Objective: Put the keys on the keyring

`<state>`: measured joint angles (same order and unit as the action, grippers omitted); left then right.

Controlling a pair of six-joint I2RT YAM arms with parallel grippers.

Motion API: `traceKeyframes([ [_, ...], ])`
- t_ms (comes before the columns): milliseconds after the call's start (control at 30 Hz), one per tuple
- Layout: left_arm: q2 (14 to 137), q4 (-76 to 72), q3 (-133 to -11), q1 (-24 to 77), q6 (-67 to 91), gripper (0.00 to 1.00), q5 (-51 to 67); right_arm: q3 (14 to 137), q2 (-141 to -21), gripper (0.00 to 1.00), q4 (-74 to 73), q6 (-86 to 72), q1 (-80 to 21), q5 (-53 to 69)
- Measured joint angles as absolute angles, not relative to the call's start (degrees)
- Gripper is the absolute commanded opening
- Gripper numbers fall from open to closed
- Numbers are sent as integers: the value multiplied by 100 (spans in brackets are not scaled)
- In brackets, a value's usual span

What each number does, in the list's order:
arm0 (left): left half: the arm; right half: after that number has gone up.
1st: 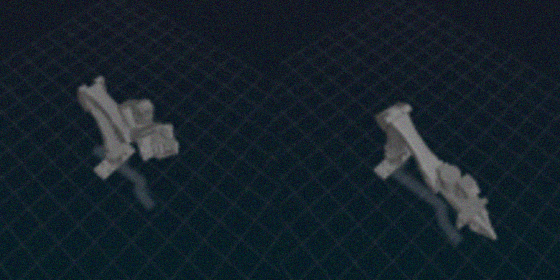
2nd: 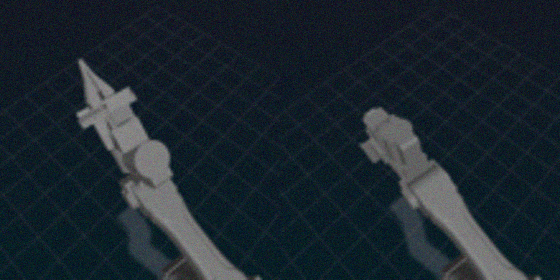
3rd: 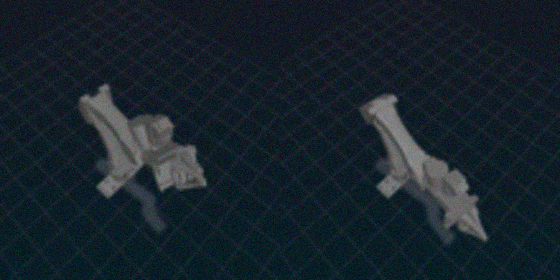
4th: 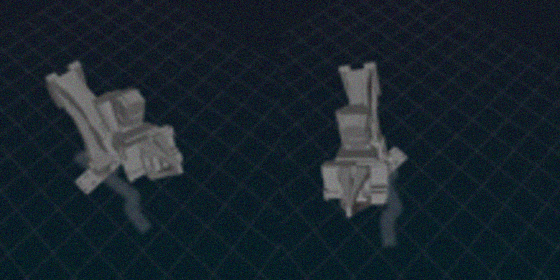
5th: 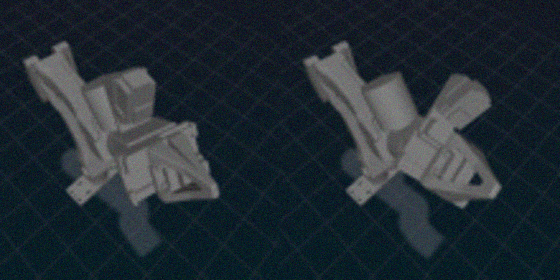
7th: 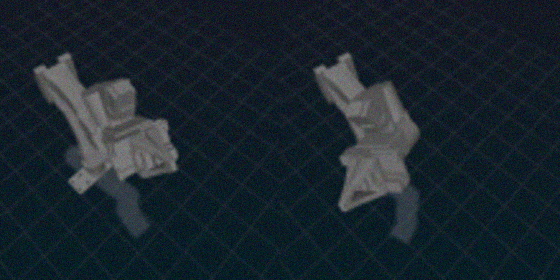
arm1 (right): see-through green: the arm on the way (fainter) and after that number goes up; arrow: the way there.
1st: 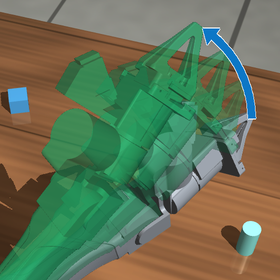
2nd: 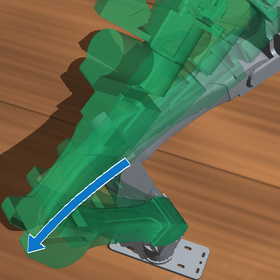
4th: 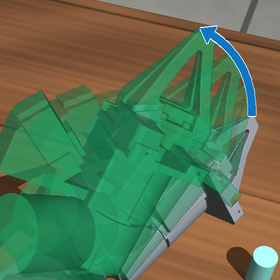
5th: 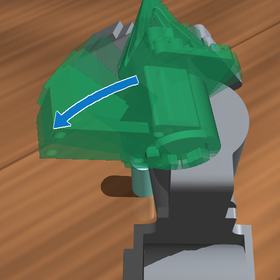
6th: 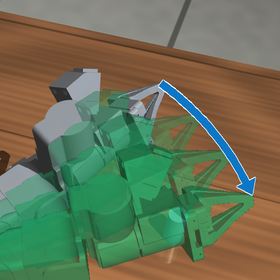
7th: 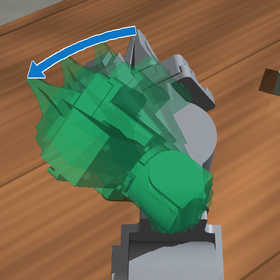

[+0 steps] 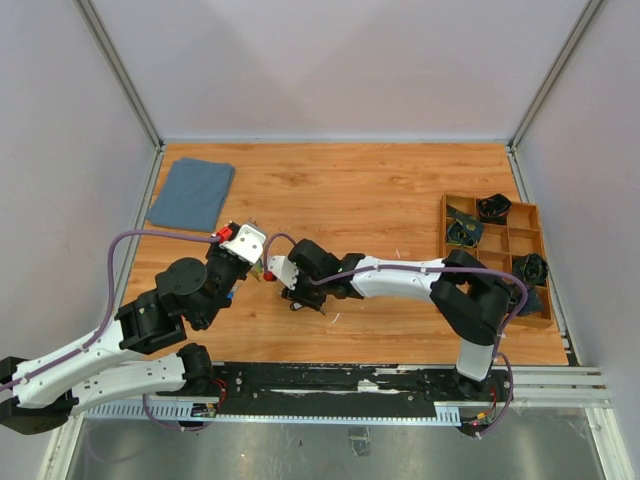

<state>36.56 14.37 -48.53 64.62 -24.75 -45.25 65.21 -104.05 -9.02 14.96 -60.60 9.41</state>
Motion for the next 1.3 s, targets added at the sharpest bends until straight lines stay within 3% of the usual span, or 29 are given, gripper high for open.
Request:
traceKeyframes([
  [600,3691,1437,-4853,6462,-2477,1,-4523,6584,-10582,33,-1186,1579,-6202,781],
  [1300,3701,1435,-4853,6460,-2480,1,-4521,6681,-10656,1,-1229,1605,-6202,600],
])
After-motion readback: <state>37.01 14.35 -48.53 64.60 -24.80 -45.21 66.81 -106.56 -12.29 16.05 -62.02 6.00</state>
